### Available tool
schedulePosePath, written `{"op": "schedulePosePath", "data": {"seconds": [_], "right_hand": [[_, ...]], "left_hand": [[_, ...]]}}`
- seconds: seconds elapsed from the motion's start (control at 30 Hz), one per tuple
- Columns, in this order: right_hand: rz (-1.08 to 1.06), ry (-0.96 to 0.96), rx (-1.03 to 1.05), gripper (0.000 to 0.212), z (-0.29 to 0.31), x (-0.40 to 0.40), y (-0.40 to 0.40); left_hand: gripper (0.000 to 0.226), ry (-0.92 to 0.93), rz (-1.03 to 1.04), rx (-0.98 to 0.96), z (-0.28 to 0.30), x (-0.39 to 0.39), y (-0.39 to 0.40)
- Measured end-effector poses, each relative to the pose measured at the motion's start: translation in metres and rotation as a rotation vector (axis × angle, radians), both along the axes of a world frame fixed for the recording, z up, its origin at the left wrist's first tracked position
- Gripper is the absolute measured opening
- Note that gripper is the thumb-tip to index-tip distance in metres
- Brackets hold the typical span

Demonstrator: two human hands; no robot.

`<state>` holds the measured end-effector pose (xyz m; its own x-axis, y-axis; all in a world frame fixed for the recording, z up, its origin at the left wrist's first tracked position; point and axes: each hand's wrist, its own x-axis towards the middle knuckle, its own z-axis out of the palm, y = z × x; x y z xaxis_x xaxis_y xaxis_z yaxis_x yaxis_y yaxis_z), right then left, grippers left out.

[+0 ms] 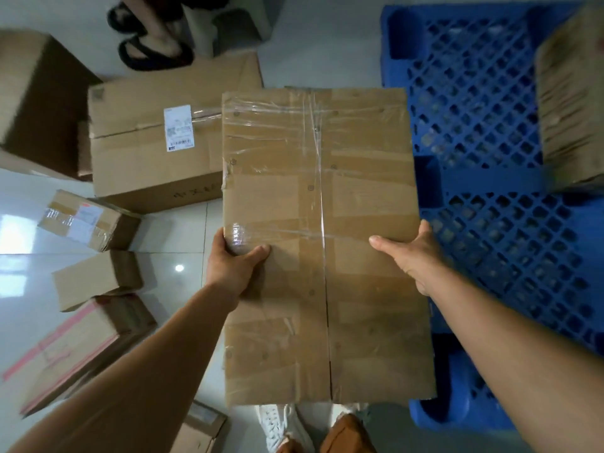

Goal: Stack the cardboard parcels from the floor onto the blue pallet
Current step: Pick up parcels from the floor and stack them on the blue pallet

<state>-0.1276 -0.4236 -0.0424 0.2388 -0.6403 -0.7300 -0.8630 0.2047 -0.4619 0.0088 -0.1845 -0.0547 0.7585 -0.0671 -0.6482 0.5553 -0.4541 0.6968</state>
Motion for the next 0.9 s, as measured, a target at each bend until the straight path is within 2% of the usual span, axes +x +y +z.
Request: {"op": "schedulePosePath", "data": {"seconds": [0.2,0.4,0.53,0.73,0.9], "right_hand": [[-0.086,-0.017,-0.042,0.113,0.039,-0.018,-0.044],[-0.156,-0.029,-0.046,0.112,0.076,-0.043,-0.093],[-0.194,-0.039,-0.049,0.113,0.087,-0.05,-0.123],[-0.275,-0.073,-0.091,0.111,0.087,-0.034,-0.152],[-0.355,-0.072,-0.134,0.104,0.1,-0.006,-0.167]], "left_hand": [[0.066,-0.034,-0.061,-0.039,0.04,0.001,-0.059],[0.053,-0.039,-0.172,-0.053,0.072,-0.01,-0.119],[0.054,-0.023,-0.216,-0.055,0.08,-0.009,-0.156],[0.063,0.003,-0.269,-0.092,0.079,0.023,-0.2],[0.051,0.055,-0.327,-0.107,0.086,0.063,-0.234]]}}
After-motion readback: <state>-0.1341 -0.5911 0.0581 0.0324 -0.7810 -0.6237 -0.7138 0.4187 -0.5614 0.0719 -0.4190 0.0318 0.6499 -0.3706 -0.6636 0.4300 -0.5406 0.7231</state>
